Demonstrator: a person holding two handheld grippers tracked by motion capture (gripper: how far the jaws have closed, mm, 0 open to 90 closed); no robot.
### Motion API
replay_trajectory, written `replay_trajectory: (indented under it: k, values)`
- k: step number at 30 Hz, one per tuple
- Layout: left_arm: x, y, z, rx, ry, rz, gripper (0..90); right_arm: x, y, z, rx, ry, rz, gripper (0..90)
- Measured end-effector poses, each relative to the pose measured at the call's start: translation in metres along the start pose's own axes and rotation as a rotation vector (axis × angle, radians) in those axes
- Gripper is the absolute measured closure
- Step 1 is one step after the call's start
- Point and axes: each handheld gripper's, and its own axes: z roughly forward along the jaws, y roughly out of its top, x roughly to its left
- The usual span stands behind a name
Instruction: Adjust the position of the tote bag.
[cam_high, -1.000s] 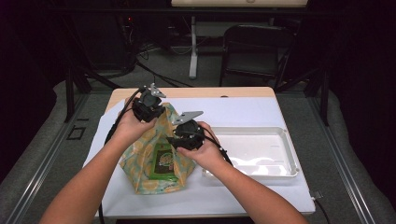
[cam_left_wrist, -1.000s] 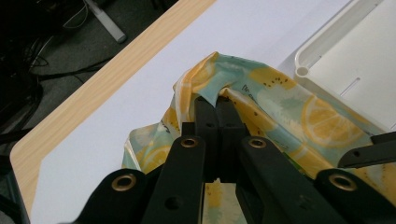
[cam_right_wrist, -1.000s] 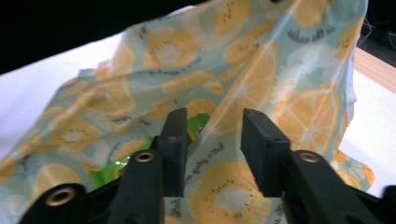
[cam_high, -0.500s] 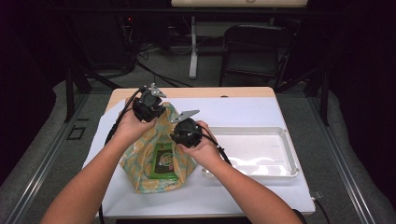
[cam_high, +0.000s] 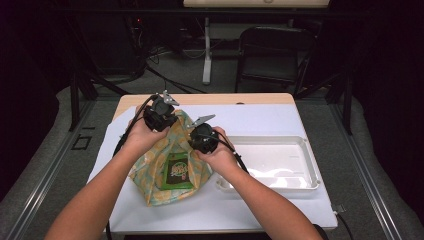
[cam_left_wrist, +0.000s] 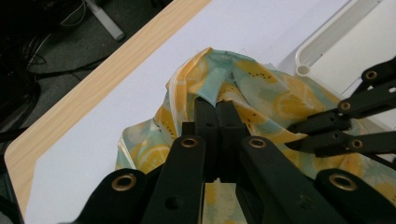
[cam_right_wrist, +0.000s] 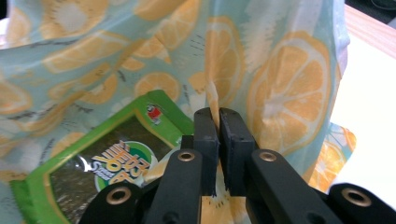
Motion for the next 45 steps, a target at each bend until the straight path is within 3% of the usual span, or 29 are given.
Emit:
replay_trajectory:
  k: [5,13,25,29,31,38,39,42,45]
  values:
    - [-0.003,0.001,0.005,0.001,0.001,-0.004,90.0,-0.008,-0.002,0.003,0.017,-0.026,0.005,86.7]
    - [-0.003,0.0,0.014,0.011,-0.003,-0.017,90.0,-0.026,-0.005,0.006,0.026,-0.032,0.061,88.6]
    - [-0.002,-0.005,0.028,0.042,-0.005,-0.026,90.0,-0.028,-0.008,0.017,0.062,-0.048,0.06,89.5]
    - [0.0,-0.007,0.034,0.05,-0.003,-0.032,90.0,-0.028,-0.01,0.023,0.048,-0.055,0.069,89.5]
    - [0.0,-0.008,0.037,0.053,-0.003,-0.04,90.0,-0.03,-0.009,0.022,0.078,-0.054,0.06,89.5]
    - [0.0,-0.008,0.046,0.069,-0.01,-0.043,90.0,-0.035,-0.011,0.028,0.097,-0.059,0.08,89.3]
    - [0.0,-0.008,0.048,0.072,-0.009,-0.048,90.0,-0.036,-0.013,0.03,0.08,-0.061,0.091,89.2]
    - [0.001,-0.009,0.053,0.085,-0.006,-0.048,90.0,-0.039,-0.013,0.032,0.111,-0.054,0.092,89.3]
    - [0.002,-0.01,0.056,0.096,-0.007,-0.053,89.9,-0.039,-0.015,0.036,0.086,-0.052,0.112,89.4]
